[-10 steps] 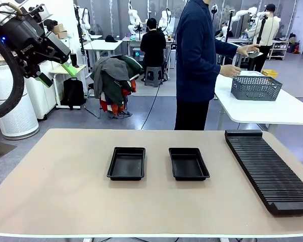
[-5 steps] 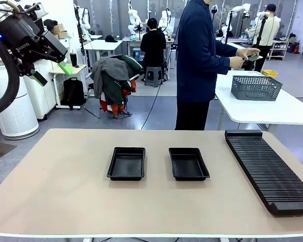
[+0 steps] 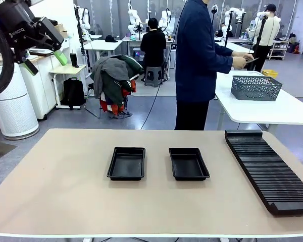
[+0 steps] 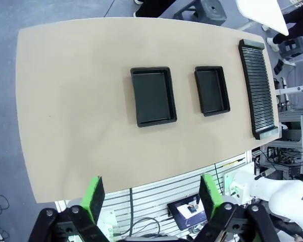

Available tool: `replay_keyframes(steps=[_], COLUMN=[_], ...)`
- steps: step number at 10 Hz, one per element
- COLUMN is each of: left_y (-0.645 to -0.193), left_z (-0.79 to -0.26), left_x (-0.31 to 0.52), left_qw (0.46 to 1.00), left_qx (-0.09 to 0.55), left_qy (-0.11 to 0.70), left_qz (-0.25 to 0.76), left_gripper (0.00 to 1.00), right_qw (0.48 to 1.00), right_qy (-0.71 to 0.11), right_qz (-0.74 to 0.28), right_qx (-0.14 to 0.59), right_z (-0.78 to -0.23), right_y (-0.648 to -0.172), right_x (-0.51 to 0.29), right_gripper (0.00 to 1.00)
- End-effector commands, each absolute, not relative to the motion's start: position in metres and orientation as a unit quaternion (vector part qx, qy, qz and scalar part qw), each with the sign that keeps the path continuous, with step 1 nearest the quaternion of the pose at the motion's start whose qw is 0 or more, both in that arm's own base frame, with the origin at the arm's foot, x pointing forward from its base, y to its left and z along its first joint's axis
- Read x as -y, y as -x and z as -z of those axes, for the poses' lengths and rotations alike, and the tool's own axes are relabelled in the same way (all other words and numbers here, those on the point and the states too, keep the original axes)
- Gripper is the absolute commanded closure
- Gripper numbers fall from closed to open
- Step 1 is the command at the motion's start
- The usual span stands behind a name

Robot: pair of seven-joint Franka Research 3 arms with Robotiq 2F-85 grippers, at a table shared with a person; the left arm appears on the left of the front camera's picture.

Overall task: Inspect and transfer BCBs to ESD trays.
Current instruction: Pick up the Blank PCB from the PCB Rack and place it in the left ESD tray.

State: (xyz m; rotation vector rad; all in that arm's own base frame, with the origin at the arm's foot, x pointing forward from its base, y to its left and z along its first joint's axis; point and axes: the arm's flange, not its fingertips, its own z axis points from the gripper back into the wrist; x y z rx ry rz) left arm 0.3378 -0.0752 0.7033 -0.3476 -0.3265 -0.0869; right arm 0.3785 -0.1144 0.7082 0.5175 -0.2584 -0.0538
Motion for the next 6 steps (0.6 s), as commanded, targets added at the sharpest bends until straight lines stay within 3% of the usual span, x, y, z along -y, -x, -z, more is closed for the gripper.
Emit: replay_keyframes(steps=[1, 6], left_y=[-0.343, -0.345], left_z=[-0.707, -0.724], left_x=[0.075, 0.076], left_qw=[0.978, 0.981], left_qx=[0.139, 0.134], left_qy=[0.156, 0.137], left_qz=[0.028, 0.015], left_gripper=[0.00, 0.00], right_qw=[0.958, 0.958], right_qy=[-0.255, -0.255], right_qz=[0.026, 0.026], right_qx=[0.127, 0.127], right_z=[-0.708, -0.708], right_y=[-0.378, -0.378], right_x=[0.114, 0.114], right_gripper=[0.00, 0.00])
